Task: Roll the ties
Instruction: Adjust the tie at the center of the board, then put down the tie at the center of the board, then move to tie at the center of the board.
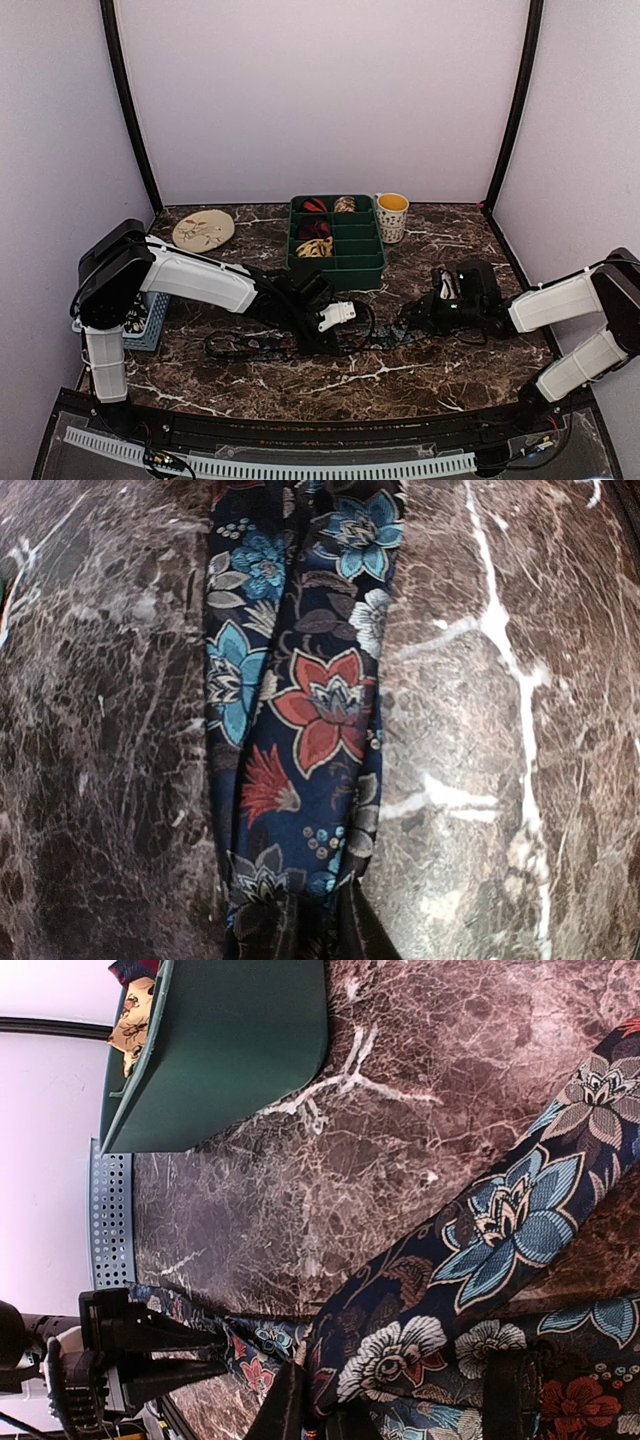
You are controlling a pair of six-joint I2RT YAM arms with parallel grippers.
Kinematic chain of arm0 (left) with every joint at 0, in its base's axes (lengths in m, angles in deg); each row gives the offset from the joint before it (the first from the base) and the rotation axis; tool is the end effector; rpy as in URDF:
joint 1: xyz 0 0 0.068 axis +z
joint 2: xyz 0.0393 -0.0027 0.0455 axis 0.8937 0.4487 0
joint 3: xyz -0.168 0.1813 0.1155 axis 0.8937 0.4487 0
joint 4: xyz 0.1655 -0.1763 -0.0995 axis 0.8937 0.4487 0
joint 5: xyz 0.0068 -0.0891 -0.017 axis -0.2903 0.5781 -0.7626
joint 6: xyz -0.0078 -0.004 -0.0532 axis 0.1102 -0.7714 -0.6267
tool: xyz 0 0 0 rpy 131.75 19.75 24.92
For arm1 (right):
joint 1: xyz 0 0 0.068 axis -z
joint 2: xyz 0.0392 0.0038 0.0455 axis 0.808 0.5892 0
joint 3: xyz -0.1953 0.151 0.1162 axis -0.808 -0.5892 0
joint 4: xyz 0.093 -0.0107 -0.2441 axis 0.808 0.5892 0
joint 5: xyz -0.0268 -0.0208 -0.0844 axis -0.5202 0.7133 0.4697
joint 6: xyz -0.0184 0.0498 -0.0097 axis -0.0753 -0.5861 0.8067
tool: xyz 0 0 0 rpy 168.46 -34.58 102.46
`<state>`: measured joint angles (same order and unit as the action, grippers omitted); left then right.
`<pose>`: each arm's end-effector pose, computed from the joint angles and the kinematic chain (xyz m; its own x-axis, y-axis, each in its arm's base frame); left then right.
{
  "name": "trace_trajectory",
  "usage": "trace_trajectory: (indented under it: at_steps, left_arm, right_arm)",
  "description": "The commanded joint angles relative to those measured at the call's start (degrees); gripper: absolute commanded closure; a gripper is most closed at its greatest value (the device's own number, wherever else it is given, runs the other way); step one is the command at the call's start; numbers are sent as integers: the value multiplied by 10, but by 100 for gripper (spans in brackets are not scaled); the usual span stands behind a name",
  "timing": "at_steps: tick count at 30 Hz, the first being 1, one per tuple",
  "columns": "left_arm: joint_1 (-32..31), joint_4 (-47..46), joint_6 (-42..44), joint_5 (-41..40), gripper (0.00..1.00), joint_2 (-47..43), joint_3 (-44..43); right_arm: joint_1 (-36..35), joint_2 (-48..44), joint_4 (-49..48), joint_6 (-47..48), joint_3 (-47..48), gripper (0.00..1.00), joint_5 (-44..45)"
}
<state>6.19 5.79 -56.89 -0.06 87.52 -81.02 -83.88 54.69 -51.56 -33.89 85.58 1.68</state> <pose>0.2152 -0.3493 0.1444 -0.1113 0.7620 -0.6380 0.9874 0.1572 0.0156 0.2051 0.1339 0.1350 -0.8866 0.3643 -0.2849 -0.0047 0.6089 0.7932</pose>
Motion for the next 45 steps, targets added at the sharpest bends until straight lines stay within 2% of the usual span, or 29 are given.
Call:
trace_trajectory:
  at_steps: [1,5,8,10,13,17,19,24,31,34,36,40,45]
  left_arm:
    - [4,32,6,-13,89,-16,6]
    - [13,52,15,-23,94,-60,43]
    - [15,76,32,-33,93,-93,71]
    - [16,101,45,-44,87,-106,82]
    - [16,118,52,-53,73,-124,99]
    - [16,74,29,-37,54,-143,98]
    - [15,28,2,-28,51,-130,83]
    - [-9,-16,-33,-57,50,-41,-16]
    - [-15,-62,-68,-27,50,46,-106]
    - [-15,-60,-69,-27,49,76,-130]
    - [-15,-46,-66,-19,53,91,-144]
    - [-14,-3,-48,-16,76,94,-138]
    - [-11,76,-5,-54,91,67,-111]
  right_arm:
    - [-2,1,-21,4,-3,92,-7]
    - [-2,9,-31,2,-6,90,-17]
    - [-2,18,-44,-2,-10,85,-27]
    - [-3,24,-51,-3,-13,81,-33]
    - [-3,27,-52,-1,-16,76,-38]
    - [-2,21,-39,10,-14,72,-37]
    - [-2,15,-28,15,-11,71,-32]
    - [12,-20,17,29,-15,68,-20]
    - [97,-94,106,78,-20,57,-30]
    - [133,-103,136,106,-6,56,-33]
    - [151,-93,145,119,1,56,-40]
    - [175,-43,155,136,14,59,-61]
    - [184,12,153,132,8,63,-81]
